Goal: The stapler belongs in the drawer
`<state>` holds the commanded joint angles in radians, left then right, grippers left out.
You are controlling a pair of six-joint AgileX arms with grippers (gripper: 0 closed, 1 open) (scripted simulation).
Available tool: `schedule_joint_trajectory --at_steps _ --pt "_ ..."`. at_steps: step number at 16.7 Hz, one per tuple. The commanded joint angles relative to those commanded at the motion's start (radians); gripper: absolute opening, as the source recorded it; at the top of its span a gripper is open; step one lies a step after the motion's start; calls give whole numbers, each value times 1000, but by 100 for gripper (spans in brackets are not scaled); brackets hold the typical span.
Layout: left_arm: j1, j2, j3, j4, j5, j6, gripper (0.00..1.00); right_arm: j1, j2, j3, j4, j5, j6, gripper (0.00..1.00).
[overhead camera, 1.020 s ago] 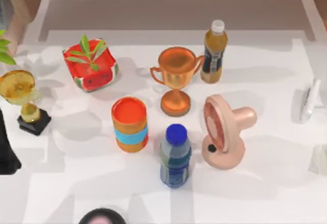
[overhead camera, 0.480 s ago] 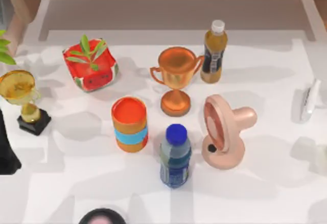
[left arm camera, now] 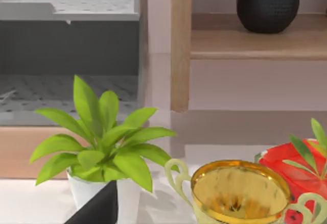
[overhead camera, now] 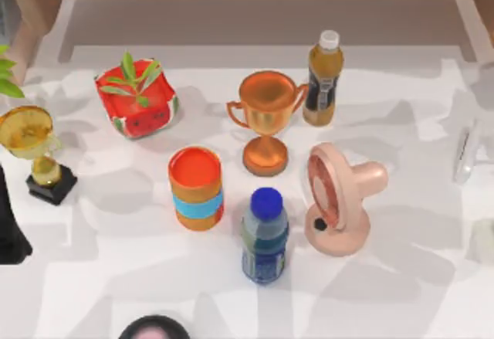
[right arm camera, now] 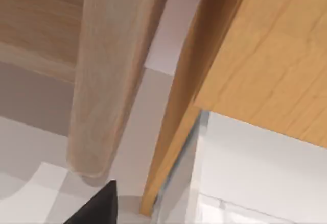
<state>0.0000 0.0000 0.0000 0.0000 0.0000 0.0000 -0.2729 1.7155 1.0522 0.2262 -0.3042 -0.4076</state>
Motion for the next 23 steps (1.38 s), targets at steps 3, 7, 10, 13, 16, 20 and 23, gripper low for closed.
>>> schedule_joint_trajectory --at_steps 3,7,10,13,16,20,23 --pt "0 0 0 0 0 0 100 123 72 164 -303 59 210 100" --pt "0 0 0 0 0 0 100 251 186 368 -683 135 463 100" --pt "0 0 0 0 0 0 100 315 268 497 -937 190 626 100" --pt "0 0 0 0 0 0 100 349 337 596 -1152 240 756 100" --pt "0 0 0 0 0 0 100 356 387 660 -1314 278 844 100" --pt "0 0 0 0 0 0 100 347 414 694 -1411 303 891 100" --pt "0 0 0 0 0 0 100 347 414 694 -1411 303 891 100"
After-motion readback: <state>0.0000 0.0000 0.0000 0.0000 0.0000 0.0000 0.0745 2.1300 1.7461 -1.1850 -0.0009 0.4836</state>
